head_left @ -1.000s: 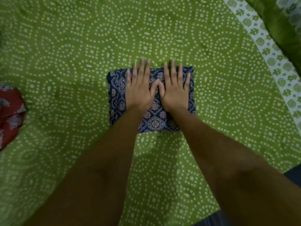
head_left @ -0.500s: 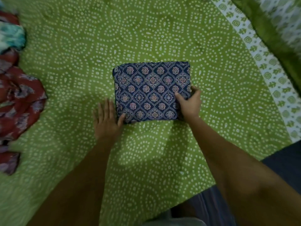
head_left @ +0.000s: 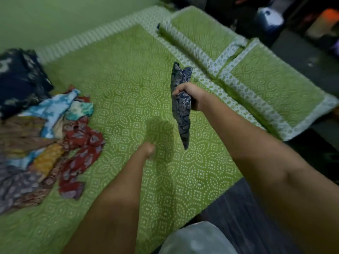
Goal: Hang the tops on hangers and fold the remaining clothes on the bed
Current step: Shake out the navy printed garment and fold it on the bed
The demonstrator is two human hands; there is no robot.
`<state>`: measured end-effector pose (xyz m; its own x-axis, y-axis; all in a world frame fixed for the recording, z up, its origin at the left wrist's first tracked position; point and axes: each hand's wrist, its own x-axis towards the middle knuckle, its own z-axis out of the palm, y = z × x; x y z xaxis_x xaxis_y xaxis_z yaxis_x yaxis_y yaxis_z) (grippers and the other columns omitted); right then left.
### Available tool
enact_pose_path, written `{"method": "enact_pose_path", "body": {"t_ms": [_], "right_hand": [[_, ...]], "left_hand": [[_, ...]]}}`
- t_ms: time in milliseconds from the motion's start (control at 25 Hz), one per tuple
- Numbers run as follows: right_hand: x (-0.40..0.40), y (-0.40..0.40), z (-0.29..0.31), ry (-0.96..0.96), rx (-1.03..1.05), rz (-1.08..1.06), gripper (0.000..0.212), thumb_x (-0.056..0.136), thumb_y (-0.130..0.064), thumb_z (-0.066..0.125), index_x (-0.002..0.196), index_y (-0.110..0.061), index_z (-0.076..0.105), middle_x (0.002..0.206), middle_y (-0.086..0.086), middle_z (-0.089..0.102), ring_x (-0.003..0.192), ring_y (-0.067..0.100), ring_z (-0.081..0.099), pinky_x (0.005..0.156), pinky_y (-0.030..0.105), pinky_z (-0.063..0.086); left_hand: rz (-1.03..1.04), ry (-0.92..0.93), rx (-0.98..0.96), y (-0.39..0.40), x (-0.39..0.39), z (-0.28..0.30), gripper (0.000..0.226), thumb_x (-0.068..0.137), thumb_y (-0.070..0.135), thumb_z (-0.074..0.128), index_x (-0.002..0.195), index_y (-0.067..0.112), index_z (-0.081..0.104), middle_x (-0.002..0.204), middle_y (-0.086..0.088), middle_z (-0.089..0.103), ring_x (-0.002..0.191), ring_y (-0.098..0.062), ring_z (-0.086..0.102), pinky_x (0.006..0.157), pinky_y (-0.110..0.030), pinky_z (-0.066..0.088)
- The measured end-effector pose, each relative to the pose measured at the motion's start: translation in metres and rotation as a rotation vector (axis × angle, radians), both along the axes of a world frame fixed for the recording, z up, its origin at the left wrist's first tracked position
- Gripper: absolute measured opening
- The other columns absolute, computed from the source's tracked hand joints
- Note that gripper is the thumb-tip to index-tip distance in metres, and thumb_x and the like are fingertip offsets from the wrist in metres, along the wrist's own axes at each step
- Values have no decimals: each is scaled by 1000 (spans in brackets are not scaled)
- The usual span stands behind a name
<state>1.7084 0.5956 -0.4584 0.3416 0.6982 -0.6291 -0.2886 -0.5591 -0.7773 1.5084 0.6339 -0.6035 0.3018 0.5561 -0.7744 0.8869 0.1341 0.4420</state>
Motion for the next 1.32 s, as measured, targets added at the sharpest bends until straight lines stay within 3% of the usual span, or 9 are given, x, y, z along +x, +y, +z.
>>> {"method": "enact_pose_path", "body": {"t_ms": [120,280,360,480,640,840,1080,1200,1320], "right_hand": [[-6,-59,120,6,173,-156,2,70,-13,61,69,-12,61,74,6,65,65,23,62,66,29,51],[13,-178,199,83,386,-431,34,83,-10,46,114,-4,58,113,17,66,97,33,65,84,49,55],[26,-241,196,85,393,-510,49,79,-8,45,127,0,52,124,20,60,108,38,60,89,55,51],[41,-338,182,73,355,-687,33,80,-3,46,108,8,59,98,19,70,85,34,69,75,48,58],[74,-460,157,128,436,-948,21,85,-12,54,79,-6,73,91,16,71,81,32,70,78,46,57],[120,-614,139,89,382,-1153,28,90,-22,58,110,-4,65,102,19,70,87,32,70,79,48,57],[139,-793,136,-22,242,-1435,64,75,-27,73,131,-6,50,114,20,66,103,37,64,95,56,48],[163,-892,85,-234,149,-1632,96,63,-63,78,143,-29,34,142,10,49,126,34,51,102,63,38],[165,-946,86,-504,-46,-1744,84,75,-67,65,142,-29,33,143,9,47,123,31,53,99,60,43]], "left_hand": [[395,-368,-372,-43,-1,91,43,104,36,27,118,5,52,111,-15,59,85,-26,57,84,-40,47],[634,-941,-930,-75,40,173,82,94,64,9,135,3,44,139,-18,50,121,-42,50,94,-75,33],[631,-1101,-993,-90,80,217,84,90,70,8,126,6,49,132,-21,52,119,-47,49,92,-73,36],[391,-1085,-732,-134,134,260,91,79,83,27,133,15,52,136,-14,54,122,-39,52,97,-56,44],[-2,-981,-910,-224,223,272,100,67,81,49,138,11,50,143,-18,46,129,-40,46,103,-59,38],[-347,-795,-1066,-370,338,283,88,78,77,38,120,5,66,130,-22,57,113,-41,59,91,-60,48],[-811,-612,-614,-552,450,280,52,75,49,74,113,17,59,111,-8,66,113,-33,58,100,-53,43],[-975,-648,-545,-659,491,278,31,93,25,62,119,14,49,101,-12,66,84,-28,65,74,-39,55],[-1159,-715,-535,-753,541,266,36,96,23,56,129,12,45,117,-17,64,93,-29,65,86,-47,54]]}}
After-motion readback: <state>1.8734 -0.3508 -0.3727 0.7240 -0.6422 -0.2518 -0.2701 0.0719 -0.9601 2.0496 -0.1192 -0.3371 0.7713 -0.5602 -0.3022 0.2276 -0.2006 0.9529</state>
